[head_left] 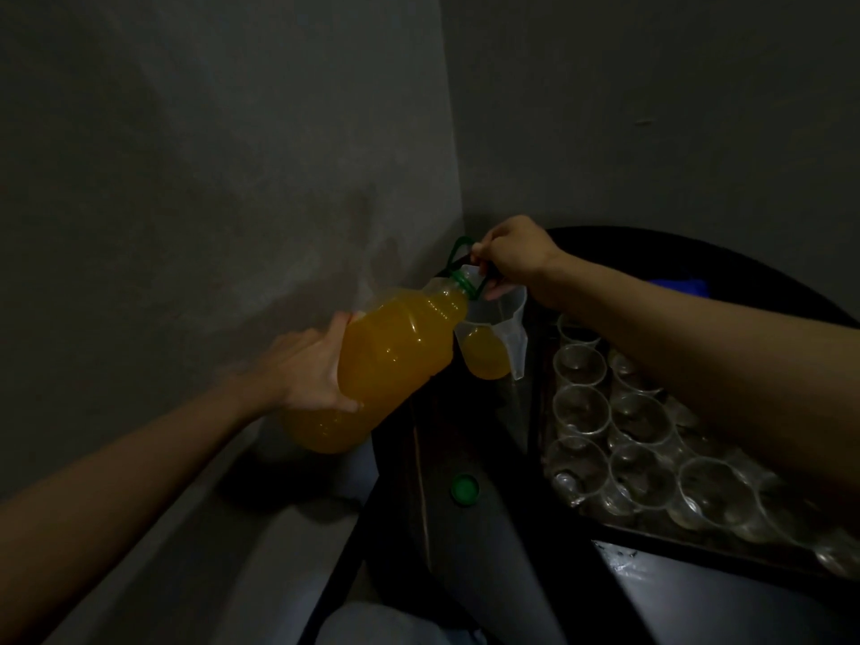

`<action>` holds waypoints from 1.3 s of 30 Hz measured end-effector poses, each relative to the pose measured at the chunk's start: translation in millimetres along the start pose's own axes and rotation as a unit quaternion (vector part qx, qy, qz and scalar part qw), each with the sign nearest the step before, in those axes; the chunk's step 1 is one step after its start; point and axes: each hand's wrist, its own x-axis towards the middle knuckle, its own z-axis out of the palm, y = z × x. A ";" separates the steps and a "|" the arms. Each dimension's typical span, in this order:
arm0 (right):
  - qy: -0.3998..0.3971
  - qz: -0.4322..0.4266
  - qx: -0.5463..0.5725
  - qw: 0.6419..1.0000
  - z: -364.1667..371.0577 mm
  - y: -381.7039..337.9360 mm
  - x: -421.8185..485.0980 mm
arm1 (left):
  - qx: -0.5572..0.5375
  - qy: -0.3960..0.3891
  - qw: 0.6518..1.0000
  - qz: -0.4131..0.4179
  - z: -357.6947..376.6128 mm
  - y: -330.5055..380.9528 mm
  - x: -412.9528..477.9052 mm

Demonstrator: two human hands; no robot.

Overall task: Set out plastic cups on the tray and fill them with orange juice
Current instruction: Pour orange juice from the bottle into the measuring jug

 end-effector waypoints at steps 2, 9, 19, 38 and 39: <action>0.000 0.001 0.000 1.000 0.7 0.9 -0.1 | -0.001 -0.001 1.000 -0.002 3.7 1.0 0.2; -0.011 0.007 0.008 1.000 4.6 6.2 1.0 | 0.028 0.000 1.000 -0.014 16.4 2.9 2.8; 0.003 0.033 0.026 0.999 3.4 3.1 3.9 | 0.055 -0.015 0.998 0.005 -7.4 -1.3 8.3; 0.005 0.055 0.037 0.998 3.6 1.5 8.5 | 0.105 -0.049 0.993 0.019 -39.5 -1.1 10.5; 0.006 0.055 0.036 0.998 4.4 1.6 8.5 | 0.106 -0.050 0.993 0.020 -40.5 -1.7 10.9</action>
